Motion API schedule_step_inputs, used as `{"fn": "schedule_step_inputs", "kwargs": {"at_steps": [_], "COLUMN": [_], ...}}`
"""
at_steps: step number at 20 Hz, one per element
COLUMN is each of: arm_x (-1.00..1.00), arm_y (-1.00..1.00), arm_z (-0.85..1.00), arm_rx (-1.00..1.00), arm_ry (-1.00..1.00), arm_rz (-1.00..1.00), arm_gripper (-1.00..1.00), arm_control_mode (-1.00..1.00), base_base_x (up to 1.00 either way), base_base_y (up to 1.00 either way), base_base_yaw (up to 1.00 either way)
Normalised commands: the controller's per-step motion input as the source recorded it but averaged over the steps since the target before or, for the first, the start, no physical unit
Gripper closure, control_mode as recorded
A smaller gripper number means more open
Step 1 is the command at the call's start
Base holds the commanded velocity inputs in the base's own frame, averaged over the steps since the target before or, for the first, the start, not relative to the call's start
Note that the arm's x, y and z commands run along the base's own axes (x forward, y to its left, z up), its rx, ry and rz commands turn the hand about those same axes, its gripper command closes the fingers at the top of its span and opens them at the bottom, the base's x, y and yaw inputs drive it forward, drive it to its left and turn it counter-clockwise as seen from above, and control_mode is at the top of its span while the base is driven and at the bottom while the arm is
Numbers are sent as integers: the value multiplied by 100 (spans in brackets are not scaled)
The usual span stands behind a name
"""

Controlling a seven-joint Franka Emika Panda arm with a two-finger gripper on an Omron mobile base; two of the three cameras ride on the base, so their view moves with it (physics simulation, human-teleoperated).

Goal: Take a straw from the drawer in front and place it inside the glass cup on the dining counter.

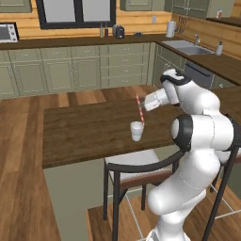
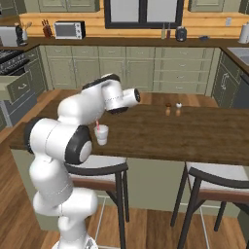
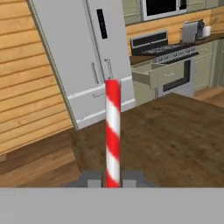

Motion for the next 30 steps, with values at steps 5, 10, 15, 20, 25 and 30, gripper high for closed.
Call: {"fn": "schedule_step_inputs", "kwargs": {"at_steps": [5, 10, 15, 20, 25, 30], "arm_x": [77, 63, 29, 17, 23, -6], "arm_y": [1, 0, 0, 11, 17, 29], "arm_z": [-16, -33, -42, -21, -14, -19], "arm_rx": [15, 5, 0, 0, 0, 2], "arm_ry": [7, 10, 6, 0, 0, 2], "arm_rz": [10, 5, 2, 0, 0, 0], "arm_gripper": [100, 100, 100, 100, 100, 100], "arm_control_mode": [-100, -100, -100, -100, -100, -100], "base_base_x": [0, 0, 0, 0, 0, 0], "base_base_y": [0, 0, 0, 0, 0, 0], "base_base_yaw": [0, 0, 0, 0, 0, 0]}}
